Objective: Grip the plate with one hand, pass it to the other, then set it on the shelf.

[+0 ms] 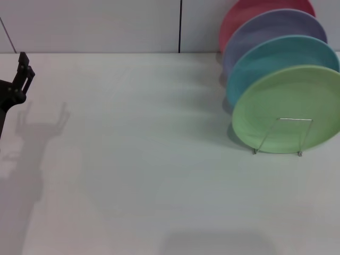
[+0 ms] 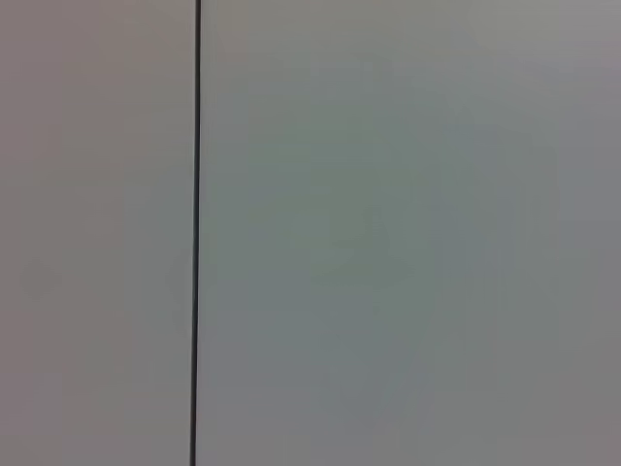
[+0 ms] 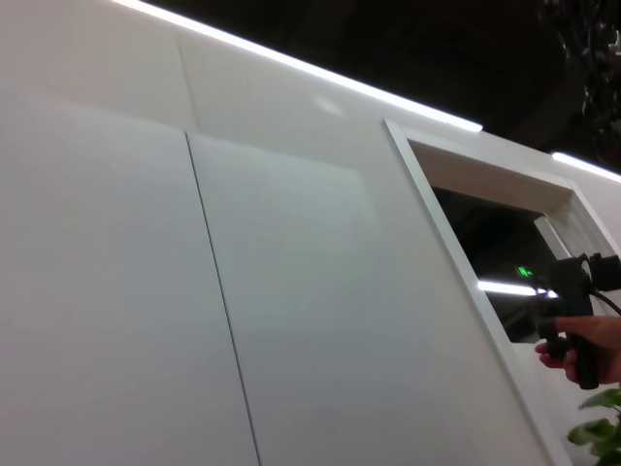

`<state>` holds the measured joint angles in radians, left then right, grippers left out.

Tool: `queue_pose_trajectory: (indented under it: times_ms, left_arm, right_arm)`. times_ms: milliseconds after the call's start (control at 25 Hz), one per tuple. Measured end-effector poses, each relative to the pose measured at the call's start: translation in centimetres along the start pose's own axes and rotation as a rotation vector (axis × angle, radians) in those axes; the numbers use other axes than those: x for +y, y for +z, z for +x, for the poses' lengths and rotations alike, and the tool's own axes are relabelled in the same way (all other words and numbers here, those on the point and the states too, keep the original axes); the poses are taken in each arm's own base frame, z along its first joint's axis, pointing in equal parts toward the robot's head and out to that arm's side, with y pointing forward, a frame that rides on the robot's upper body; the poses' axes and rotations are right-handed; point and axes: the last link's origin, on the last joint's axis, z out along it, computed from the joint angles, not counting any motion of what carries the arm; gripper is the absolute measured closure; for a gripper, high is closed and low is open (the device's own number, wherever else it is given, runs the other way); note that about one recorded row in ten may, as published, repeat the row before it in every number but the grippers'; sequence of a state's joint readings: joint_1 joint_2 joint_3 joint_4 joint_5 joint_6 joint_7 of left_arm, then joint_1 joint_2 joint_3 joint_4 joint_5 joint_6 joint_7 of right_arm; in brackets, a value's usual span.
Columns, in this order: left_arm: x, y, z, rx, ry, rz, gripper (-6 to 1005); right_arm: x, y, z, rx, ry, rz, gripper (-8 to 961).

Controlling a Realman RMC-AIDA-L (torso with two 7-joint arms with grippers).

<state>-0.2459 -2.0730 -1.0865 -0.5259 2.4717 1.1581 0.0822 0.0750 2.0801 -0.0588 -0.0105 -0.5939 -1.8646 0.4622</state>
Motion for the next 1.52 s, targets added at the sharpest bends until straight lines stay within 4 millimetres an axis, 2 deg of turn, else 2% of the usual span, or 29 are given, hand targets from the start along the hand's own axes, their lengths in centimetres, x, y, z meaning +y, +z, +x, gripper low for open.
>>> queue_pose_trajectory:
  times_ms: [560, 760, 1080, 1520]
  left_arm:
    - [-1.2, -0.4, -1.6, -0.07, 0.042, 0.013, 138]
    - [-2.7, -0.8, -2.4, -0.111, 0.0, 0.052, 138]
    - [-3.0, -0.7, -2.6, -0.122, 0.023, 0.053, 138]
    - [-4.0, -0.8, -2.8, -0.13, 0.035, 0.09, 138]
  right_arm:
    - [0.9, -0.6, 1.7, 0.077, -0.071, 0.061, 254]
    - [1.0, -1.1, 1.8, 0.079, -0.06, 0.096, 254]
    - [1.3, -1.9, 2.1, 0.106, -0.039, 0.115, 255]
    - [1.4, -1.8, 2.3, 0.114, -0.036, 0.105, 254]
